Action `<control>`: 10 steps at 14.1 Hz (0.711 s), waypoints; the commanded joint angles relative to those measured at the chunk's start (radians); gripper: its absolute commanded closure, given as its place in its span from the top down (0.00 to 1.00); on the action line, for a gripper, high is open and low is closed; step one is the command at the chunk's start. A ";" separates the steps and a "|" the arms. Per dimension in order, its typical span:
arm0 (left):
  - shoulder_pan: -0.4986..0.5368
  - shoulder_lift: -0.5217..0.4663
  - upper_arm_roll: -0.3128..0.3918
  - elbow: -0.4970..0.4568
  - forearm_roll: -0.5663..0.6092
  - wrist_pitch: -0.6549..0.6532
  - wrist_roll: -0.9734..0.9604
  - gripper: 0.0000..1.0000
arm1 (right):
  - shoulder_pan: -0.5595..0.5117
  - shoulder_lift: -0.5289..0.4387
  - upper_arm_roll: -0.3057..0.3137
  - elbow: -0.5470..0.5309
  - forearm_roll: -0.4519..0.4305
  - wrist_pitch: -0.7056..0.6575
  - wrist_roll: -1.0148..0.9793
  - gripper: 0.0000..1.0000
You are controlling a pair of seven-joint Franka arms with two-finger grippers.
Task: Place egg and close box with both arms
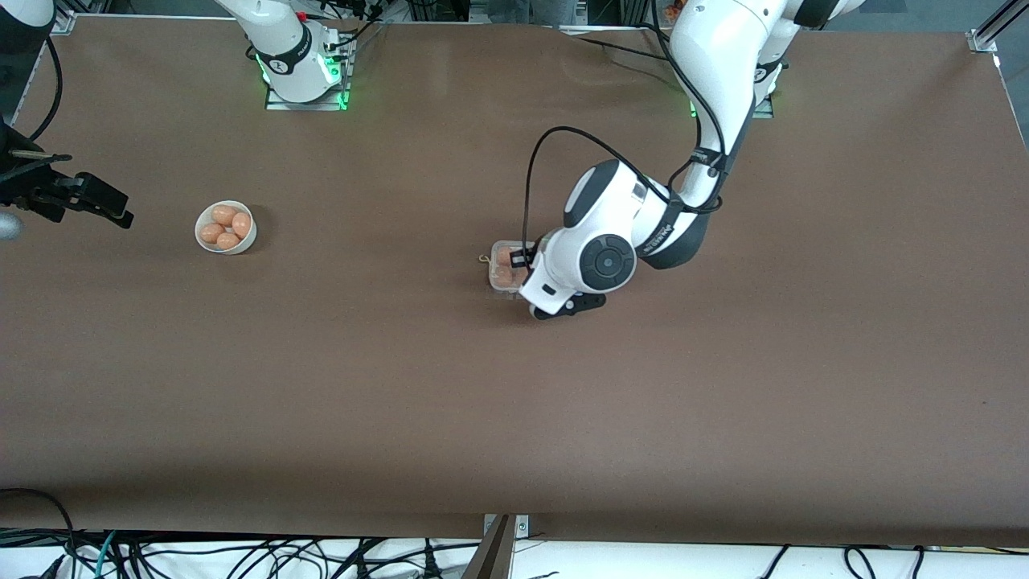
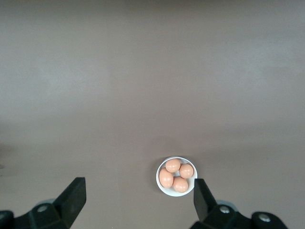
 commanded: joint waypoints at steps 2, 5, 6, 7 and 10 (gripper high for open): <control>0.008 -0.055 0.157 0.042 0.141 -0.021 0.049 0.89 | -0.013 0.006 0.009 0.018 0.002 -0.004 -0.015 1.00; 0.013 -0.085 0.226 0.050 0.330 -0.023 0.125 1.00 | -0.013 0.006 0.009 0.018 0.002 -0.004 -0.015 1.00; 0.031 -0.090 0.245 0.052 0.343 -0.023 0.132 1.00 | -0.013 0.006 0.009 0.018 0.002 -0.004 -0.015 1.00; 0.060 -0.090 0.246 0.056 0.341 -0.021 0.142 1.00 | -0.013 0.007 0.009 0.018 0.002 -0.004 -0.017 1.00; 0.126 -0.121 0.245 0.064 0.343 -0.023 0.166 1.00 | -0.013 0.007 0.009 0.016 0.002 -0.004 -0.018 1.00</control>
